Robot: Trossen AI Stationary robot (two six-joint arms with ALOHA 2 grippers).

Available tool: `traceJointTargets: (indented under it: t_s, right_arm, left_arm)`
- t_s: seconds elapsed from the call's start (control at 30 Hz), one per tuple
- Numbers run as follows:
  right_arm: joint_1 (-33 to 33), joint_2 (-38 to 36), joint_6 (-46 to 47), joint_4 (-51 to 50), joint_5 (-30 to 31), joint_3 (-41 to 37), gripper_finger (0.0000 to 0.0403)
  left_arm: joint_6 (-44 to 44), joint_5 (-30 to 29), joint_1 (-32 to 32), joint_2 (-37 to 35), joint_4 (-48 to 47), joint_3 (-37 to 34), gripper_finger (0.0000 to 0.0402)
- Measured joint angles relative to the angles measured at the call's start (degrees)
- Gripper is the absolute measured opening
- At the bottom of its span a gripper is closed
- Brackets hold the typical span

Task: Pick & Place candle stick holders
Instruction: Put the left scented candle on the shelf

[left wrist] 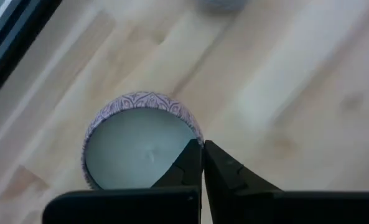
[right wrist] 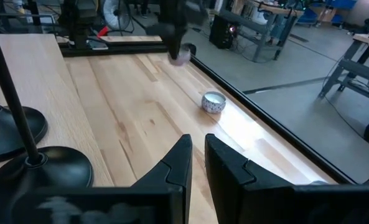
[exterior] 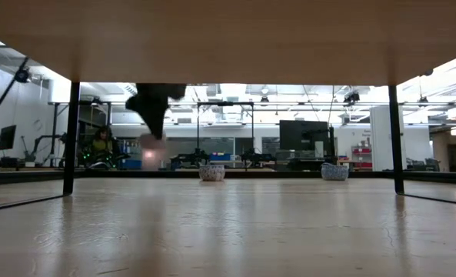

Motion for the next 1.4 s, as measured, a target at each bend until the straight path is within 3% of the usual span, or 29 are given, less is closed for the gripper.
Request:
traceJointTargets:
  t_s: [0.2, 0.53, 0.97, 1.4]
  right_arm:
    - [0.0, 0.0, 0.0, 0.7, -0.1, 0.0, 0.0038]
    - [0.0, 0.0, 0.0, 0.8, -0.2, -0.7, 0.0038]
    - [0.0, 0.0, 4.3, 1.5, -3.9, -2.2, 0.0038]
    - [0.0, 0.0, 5.6, 2.5, -4.6, -2.2, 0.0038]
  left_arm:
    - [-2.4, 7.3, -4.7, -8.2, -1.6, 0.1, 0.0000]
    - [-4.8, 7.6, -23.3, -17.8, -1.5, 0.1, 0.0000]
    - [-15.8, 5.8, -50.2, -18.1, 5.3, 0.1, 0.0000]
    - [-20.0, 7.9, -59.4, -14.9, 3.4, 0.1, 0.0000]
